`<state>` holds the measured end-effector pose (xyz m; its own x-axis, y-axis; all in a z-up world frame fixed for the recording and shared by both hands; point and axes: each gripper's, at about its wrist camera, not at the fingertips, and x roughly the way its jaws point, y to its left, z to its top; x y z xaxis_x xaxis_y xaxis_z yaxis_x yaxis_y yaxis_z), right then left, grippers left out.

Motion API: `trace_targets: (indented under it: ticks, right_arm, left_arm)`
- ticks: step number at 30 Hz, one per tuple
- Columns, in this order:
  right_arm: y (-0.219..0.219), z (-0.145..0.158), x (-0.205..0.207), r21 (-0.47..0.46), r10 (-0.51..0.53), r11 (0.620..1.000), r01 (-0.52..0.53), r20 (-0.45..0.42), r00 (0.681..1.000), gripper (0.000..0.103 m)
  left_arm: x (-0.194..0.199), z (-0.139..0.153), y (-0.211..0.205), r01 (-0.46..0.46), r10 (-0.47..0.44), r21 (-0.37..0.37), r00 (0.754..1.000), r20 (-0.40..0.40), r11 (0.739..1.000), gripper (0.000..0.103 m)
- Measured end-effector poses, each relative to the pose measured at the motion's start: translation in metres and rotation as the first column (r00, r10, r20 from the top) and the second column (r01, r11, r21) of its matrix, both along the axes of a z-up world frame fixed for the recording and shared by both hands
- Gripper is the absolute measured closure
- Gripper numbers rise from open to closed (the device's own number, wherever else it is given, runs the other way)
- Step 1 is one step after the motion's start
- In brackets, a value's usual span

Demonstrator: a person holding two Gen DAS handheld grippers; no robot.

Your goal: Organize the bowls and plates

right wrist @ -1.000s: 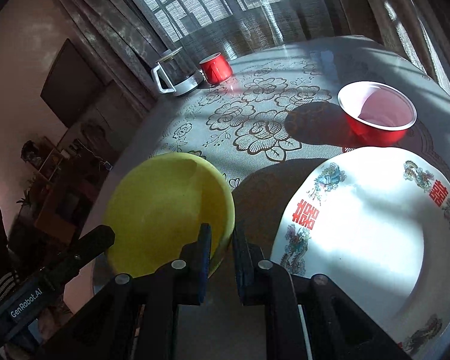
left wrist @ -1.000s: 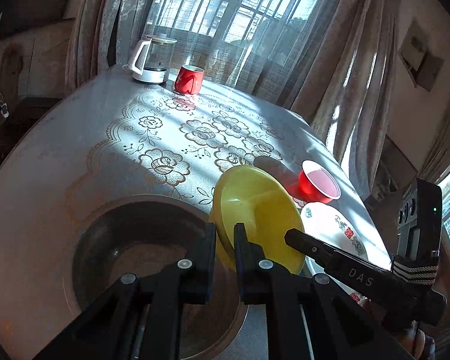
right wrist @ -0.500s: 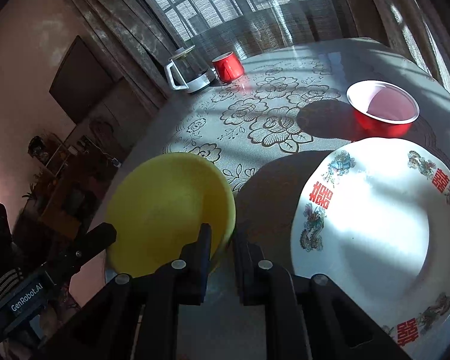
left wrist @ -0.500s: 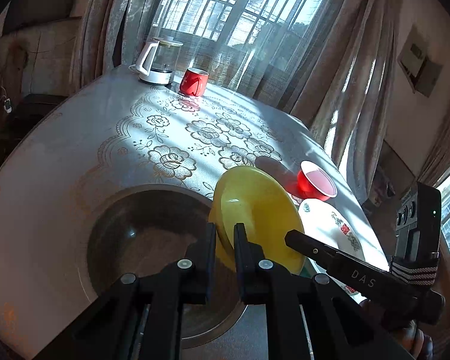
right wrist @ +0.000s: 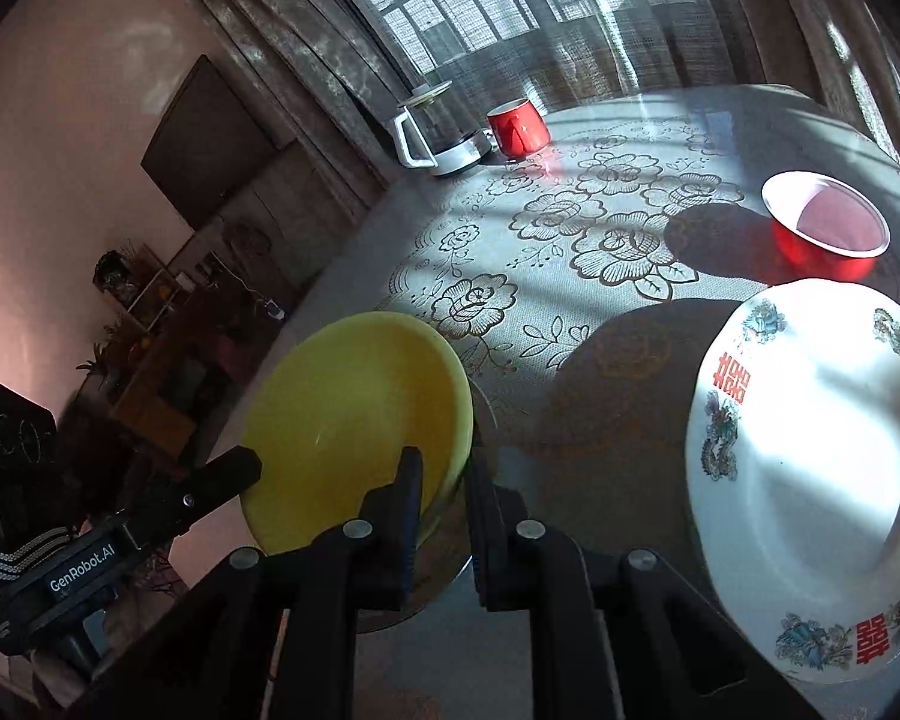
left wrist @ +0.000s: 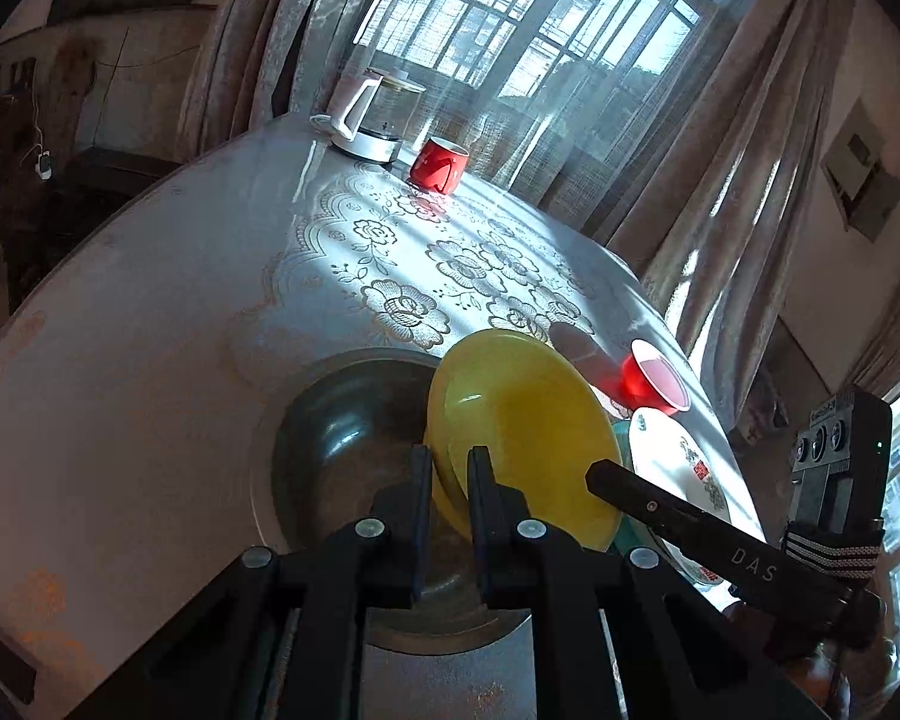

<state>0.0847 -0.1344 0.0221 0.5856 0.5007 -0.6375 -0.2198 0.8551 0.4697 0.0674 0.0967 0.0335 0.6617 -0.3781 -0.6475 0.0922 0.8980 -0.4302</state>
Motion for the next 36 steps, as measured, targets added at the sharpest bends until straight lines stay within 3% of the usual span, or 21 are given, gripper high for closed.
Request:
trace_targets:
  ticks: [9, 23, 36]
  right_arm:
    - [0.029, -0.021, 0.01, -0.034, 0.061, 0.997, -0.063, -0.058, 0.996, 0.089]
    - [0.036, -0.03, 0.013, -0.079, 0.08, 0.993, -0.089, -0.112, 0.991, 0.089]
    - [0.052, -0.028, 0.011, -0.198, 0.088, 0.975, -0.104, -0.087, 0.992, 0.087]
  left_arm:
    - [0.002, -0.021, 0.021, -0.052, 0.053, 0.011, 0.997, -0.058, 0.999, 0.091]
    - [0.005, -0.038, 0.024, -0.037, 0.04, 0.028, 0.992, -0.117, 0.999, 0.091]
    - [0.007, -0.041, 0.025, -0.038, 0.044, 0.05, 0.99, -0.132, 0.998, 0.091]
